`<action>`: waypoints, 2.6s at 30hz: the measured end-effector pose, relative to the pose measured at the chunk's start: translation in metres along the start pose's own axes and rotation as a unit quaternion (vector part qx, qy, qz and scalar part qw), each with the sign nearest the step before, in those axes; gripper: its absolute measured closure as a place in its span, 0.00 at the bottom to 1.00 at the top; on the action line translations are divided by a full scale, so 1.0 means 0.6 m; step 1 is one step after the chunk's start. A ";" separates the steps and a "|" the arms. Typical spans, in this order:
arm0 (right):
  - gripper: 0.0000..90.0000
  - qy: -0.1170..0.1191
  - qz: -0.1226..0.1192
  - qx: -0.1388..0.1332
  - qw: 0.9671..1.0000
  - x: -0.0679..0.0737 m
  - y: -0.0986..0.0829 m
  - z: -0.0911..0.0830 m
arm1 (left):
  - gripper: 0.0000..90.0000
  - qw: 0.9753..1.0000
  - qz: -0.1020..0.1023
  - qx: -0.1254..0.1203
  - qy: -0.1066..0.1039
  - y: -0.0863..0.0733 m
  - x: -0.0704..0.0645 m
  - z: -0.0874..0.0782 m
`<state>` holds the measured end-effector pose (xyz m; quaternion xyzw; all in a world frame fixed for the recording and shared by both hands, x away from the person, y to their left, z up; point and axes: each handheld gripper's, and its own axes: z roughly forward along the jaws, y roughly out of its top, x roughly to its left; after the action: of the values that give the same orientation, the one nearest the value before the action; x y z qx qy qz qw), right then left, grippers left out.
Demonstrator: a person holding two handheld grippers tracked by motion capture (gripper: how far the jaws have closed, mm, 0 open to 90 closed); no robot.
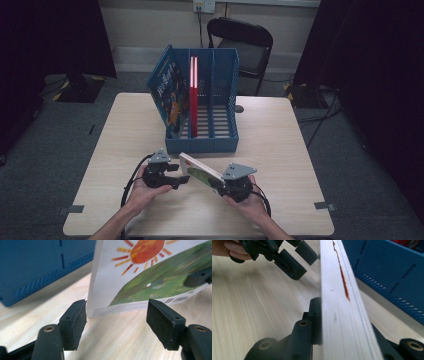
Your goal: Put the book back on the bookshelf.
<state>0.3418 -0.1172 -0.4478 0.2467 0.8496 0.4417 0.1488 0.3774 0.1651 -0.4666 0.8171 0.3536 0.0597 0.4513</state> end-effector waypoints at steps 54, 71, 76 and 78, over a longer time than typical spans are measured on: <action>0.85 -0.028 0.065 -0.052 0.996 -0.050 0.034 -0.081 | 0.18 0.996 -0.021 0.038 0.082 -0.043 0.025 -0.056; 0.85 -0.050 0.070 -0.079 0.993 -0.062 0.055 -0.105 | 0.18 0.995 -0.025 0.046 0.081 -0.045 0.026 -0.053; 0.85 -0.056 0.071 -0.087 0.992 -0.072 0.064 -0.107 | 0.18 0.995 -0.024 0.050 0.083 -0.046 0.027 -0.052; 0.85 -0.058 0.071 -0.089 0.992 -0.077 0.069 -0.107 | 0.18 0.995 -0.026 0.049 0.082 -0.047 0.026 -0.051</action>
<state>0.3621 -0.1660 -0.3757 0.3176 0.7770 0.5101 0.1877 0.3615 0.2057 -0.4739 0.8213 0.4129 0.0973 0.3814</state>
